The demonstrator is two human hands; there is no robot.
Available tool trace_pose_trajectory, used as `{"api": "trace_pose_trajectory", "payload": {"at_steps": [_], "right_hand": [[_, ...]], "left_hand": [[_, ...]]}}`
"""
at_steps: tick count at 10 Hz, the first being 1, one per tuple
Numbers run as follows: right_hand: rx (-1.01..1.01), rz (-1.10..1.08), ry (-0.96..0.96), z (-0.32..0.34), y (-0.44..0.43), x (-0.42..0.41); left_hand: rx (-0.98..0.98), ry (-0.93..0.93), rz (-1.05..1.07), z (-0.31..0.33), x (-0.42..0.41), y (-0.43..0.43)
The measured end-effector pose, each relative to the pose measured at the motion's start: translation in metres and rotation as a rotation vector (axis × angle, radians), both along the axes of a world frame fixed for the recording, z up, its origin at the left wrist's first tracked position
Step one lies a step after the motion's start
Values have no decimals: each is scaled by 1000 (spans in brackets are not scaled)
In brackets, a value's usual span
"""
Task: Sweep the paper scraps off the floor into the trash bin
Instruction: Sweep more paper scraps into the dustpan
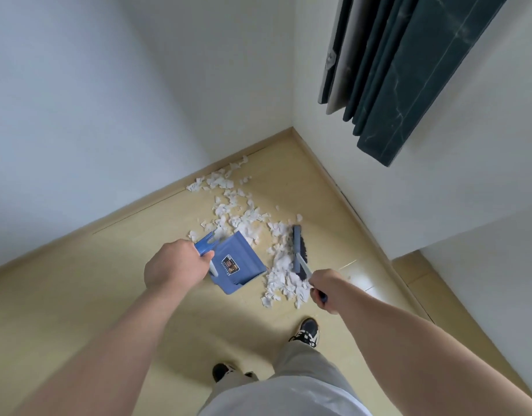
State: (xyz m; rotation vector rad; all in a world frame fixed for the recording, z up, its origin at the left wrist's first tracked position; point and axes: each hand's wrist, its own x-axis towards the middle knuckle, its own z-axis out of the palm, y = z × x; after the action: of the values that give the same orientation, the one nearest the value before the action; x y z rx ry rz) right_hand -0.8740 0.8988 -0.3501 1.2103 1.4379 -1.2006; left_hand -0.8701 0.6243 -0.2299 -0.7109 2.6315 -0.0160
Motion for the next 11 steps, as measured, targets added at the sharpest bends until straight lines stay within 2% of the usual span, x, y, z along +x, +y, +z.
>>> {"api": "trace_pose_trajectory", "payload": {"at_steps": [2,5,6,7,8,9,10,11], "right_hand": [[-61,125,28,17,-35,-11],[32,163,199,43,-39,17],[147,85,102,28,-35,37],[227,-124,-33,13,-32,59],[250,-163,-59,5,-31,84],[349,-108,-88,-8,-44,111],[216,52,125,-1,-78,143],[183,43,47,-3,-128,157]], "left_hand": [[-7,-3,29,0,18,-35],[-7,-7,-17,10,25,-70],[1,-10,-25,12,33,-85],[18,-7,-29,13,42,-103],[43,15,-42,9,52,-122],[61,5,-72,2,69,-143],[85,5,-93,-6,91,-168],[112,-8,-89,-13,108,-192]]}}
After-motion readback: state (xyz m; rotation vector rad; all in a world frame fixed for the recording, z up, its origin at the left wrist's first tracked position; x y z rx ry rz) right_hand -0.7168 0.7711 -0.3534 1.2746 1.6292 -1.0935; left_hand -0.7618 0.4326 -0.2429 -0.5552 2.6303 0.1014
